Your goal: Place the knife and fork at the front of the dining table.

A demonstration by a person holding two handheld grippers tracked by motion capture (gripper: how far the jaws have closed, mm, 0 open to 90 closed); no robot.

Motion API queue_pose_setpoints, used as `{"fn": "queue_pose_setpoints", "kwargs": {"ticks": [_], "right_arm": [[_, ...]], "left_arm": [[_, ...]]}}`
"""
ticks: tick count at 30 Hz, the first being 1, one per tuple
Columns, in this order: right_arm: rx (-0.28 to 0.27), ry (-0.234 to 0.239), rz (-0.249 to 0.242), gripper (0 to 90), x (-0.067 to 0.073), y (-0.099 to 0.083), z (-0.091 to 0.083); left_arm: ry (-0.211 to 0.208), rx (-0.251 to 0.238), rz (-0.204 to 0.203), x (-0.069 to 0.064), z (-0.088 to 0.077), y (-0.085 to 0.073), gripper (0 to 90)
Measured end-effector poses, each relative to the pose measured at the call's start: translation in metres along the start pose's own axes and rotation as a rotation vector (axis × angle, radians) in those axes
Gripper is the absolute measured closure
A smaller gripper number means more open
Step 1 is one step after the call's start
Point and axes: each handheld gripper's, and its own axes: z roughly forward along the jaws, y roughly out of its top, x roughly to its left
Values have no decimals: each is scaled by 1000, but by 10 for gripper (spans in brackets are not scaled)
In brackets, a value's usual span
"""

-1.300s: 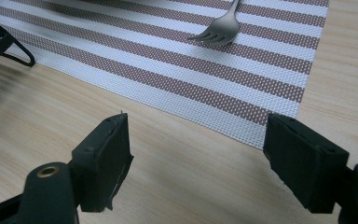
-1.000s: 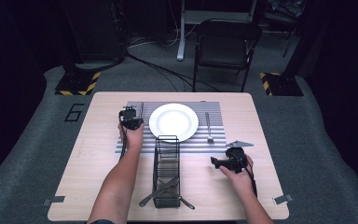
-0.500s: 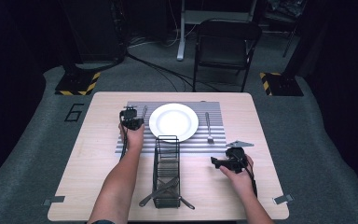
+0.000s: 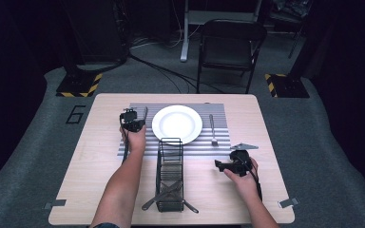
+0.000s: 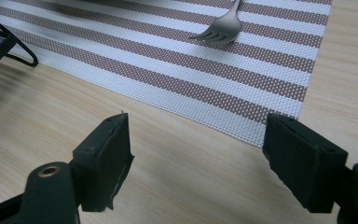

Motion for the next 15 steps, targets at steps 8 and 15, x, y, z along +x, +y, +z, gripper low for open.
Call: {"fn": "queue_pose_setpoints", "kwargs": {"ticks": [8,15], "right_arm": [[0,-1,2,228,1,0,0],[5,-1,-4,228,1,0,0]], "left_arm": [[6,-2,-9,1,-1,-1,816],[-14,14,-15,7,-3,-2,779]]}}
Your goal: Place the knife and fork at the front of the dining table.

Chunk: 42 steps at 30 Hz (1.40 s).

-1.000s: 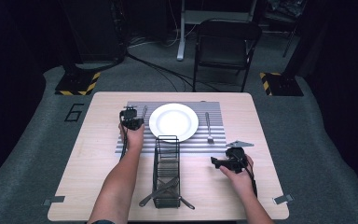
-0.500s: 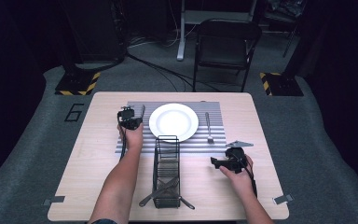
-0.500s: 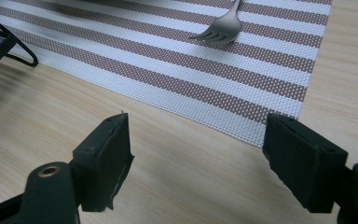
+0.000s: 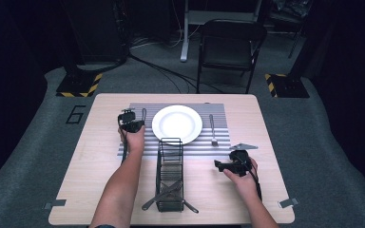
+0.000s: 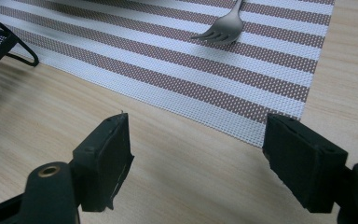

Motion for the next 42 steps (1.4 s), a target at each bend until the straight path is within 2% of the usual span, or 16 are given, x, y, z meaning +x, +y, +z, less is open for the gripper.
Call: {"fn": "queue_pose_setpoints", "kwargs": {"ticks": [7,18,21,25,29,30,32,37,42], "right_arm": [[-3,-3,4,229,1,0,0],[-4,-1,6,231,1,0,-1],[-4,-3,1,231,1,0,-1],[-4,-1,3,231,2,0,-2],[-5,-4,7,231,2,0,-2],[-8,-4,3,231,2,1,-2],[-11,-5,-2,231,2,1,-2],[-10,-7,1,231,3,1,-3],[-11,-6,-5,231,2,1,-2]], "left_arm": [[-52,-5,1,6,-8,3,714],[-83,-2,4,15,-26,7,673],[-93,9,31,17,-31,3,669],[-103,6,40,18,-39,1,639],[-114,0,67,18,-48,0,615],[-120,-2,89,18,-54,-2,615],[-127,-3,89,17,-56,-3,614],[-141,-3,151,19,-70,-8,582],[-151,-3,191,21,-80,-12,561]]}}
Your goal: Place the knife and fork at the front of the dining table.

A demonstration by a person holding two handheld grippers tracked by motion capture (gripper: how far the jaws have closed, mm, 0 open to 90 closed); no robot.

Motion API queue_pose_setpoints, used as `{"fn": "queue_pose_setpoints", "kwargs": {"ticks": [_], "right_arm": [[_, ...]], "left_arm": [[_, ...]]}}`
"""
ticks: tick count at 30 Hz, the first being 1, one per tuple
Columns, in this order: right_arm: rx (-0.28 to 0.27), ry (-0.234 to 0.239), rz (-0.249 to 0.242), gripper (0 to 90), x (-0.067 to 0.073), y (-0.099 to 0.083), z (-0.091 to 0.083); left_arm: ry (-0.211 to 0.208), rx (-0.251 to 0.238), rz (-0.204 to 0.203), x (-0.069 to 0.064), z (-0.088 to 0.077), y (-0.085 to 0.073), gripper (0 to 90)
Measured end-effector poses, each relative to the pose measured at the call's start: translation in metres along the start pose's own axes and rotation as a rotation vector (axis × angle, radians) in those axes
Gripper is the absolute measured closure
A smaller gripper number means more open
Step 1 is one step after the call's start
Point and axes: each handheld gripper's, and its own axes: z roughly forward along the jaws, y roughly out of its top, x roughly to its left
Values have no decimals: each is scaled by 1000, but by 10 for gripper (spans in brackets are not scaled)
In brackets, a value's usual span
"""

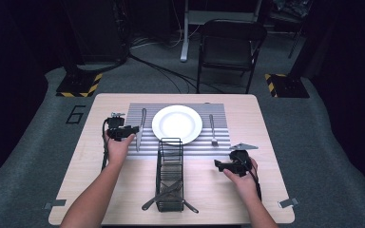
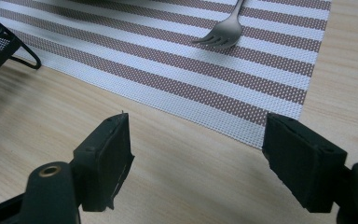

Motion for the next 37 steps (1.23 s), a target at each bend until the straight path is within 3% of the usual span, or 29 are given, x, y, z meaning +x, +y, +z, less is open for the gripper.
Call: {"fn": "queue_pose_setpoints", "kwargs": {"ticks": [6,15,21,28,37], "right_arm": [[-1,-9,10,231,-1,0,-1],[-5,-9,5,231,0,0,-2],[-2,-12,1,231,0,0,-2],[-3,-13,3,231,0,0,-1],[1,-16,1,232,2,0,-1]], "left_arm": [[-28,-7,32,2,-16,-7,520],[-35,-15,89,2,-35,-23,480],[-24,-8,149,3,-45,-36,458],[-37,1,162,8,-53,-55,440],[-12,36,194,16,-61,-77,405]]}}
